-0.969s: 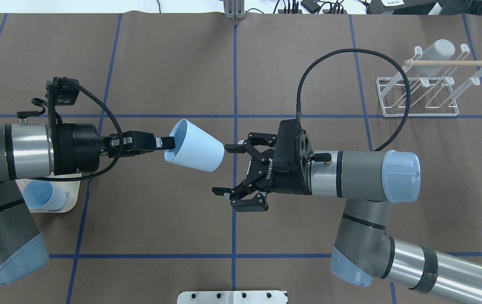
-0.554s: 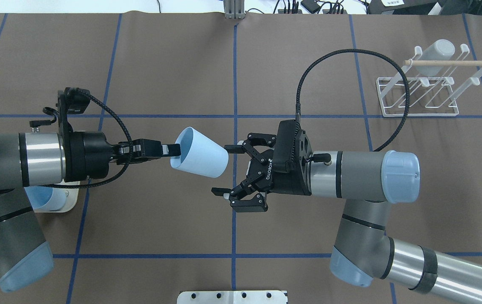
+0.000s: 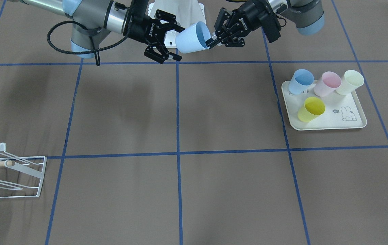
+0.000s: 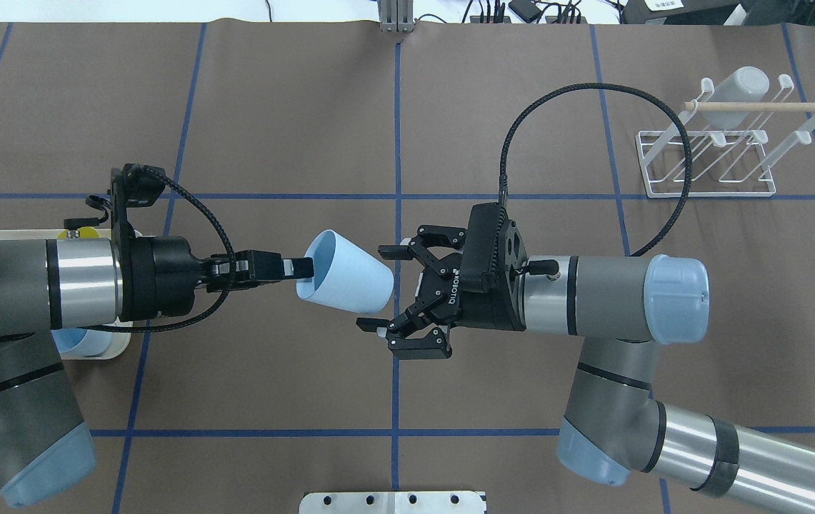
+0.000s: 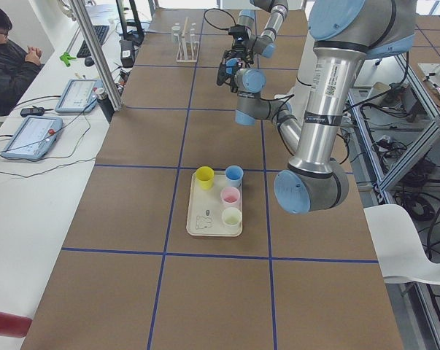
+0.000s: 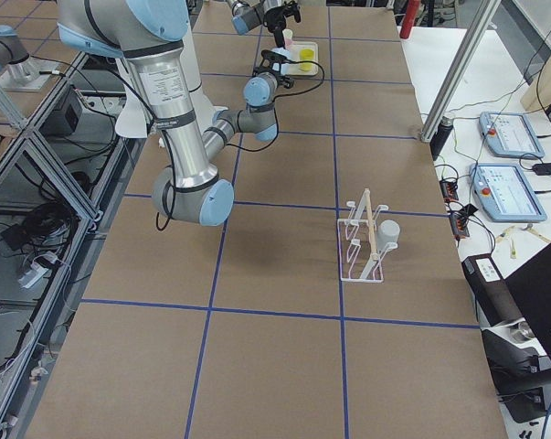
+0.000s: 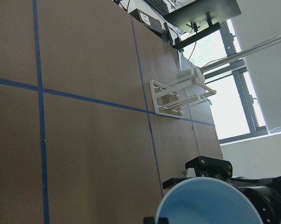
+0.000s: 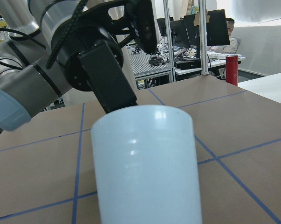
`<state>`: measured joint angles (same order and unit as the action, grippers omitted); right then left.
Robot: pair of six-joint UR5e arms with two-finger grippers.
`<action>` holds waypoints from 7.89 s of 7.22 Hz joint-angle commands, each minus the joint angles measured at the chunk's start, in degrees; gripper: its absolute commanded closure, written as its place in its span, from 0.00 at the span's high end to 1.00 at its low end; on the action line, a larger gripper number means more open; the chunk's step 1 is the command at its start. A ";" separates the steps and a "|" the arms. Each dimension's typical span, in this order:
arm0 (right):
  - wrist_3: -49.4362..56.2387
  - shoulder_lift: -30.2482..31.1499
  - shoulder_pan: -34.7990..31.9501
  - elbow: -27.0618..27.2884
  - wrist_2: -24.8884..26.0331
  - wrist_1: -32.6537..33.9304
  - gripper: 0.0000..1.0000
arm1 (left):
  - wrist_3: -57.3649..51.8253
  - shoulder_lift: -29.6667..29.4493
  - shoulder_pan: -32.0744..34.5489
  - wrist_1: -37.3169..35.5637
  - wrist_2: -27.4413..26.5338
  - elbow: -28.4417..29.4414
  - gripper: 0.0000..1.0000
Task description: Transfer IKEA cup to right arm and place on rack
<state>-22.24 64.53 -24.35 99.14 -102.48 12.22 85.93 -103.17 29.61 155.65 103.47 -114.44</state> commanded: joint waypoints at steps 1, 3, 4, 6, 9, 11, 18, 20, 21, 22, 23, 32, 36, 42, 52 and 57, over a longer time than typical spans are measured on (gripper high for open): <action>0.00 -0.02 0.00 0.09 0.17 0.00 0.98 | -0.06 -0.01 -1.13 -0.09 -1.07 0.00 0.00; 0.00 -0.02 0.00 0.00 0.88 0.00 0.98 | -0.06 -0.01 -1.57 -0.09 -1.07 0.00 0.00; 0.00 -0.02 0.00 0.09 0.97 0.00 0.91 | -0.06 -0.01 -1.66 -0.09 -1.07 0.00 0.00; 0.00 -0.02 0.00 0.09 0.97 0.00 0.81 | -0.06 0.08 -1.66 -0.09 -1.16 0.09 0.00; 0.00 -0.02 0.00 0.26 0.97 0.00 0.58 | -0.06 -0.10 -1.75 -0.09 -1.08 0.35 0.00; 0.09 0.07 -0.08 0.44 0.97 0.00 0.32 | -0.06 -0.45 -1.75 0.00 -0.55 0.36 0.00; 0.09 0.42 -0.17 0.62 2.73 0.09 0.10 | -0.24 -1.07 -1.32 -0.18 -0.11 0.09 0.99; 0.09 0.42 -1.04 0.79 2.72 0.09 0.10 | -0.33 -0.54 0.69 -0.26 2.68 -0.26 0.99; 0.18 0.42 -2.10 0.79 2.72 0.61 0.06 | -0.33 -0.19 3.84 -1.13 6.88 -0.35 0.99; 0.18 0.60 -4.02 0.44 2.64 1.66 0.02 | -0.59 0.86 8.48 -1.40 11.62 -0.17 0.99; 0.18 0.51 -6.39 0.79 2.46 6.28 0.00 | -1.72 3.04 12.27 -1.41 14.28 -0.43 0.99; 25.96 2.95 -29.14 13.09 2.55 53.50 0.00 | -22.13 14.75 18.99 -9.23 14.31 -2.63 0.99; 60.66 13.41 -42.07 12.57 2.90 54.92 0.00 | -22.13 14.84 18.99 -9.23 14.22 -2.72 0.99; 103.89 12.65 -44.82 2.83 11.16 56.34 0.00 | -22.13 14.84 18.90 -9.14 13.96 -2.63 0.99; 114.35 10.27 -41.31 -13.40 24.08 47.96 0.00 | -22.04 14.84 18.90 -9.14 13.69 -2.46 0.99; 114.08 10.88 -40.43 -14.77 24.61 44.39 0.00 | -22.04 14.75 18.73 -9.14 13.69 -2.28 0.99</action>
<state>91.86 75.01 -64.85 84.17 -77.90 56.67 63.90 -88.41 48.41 146.52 117.16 -116.74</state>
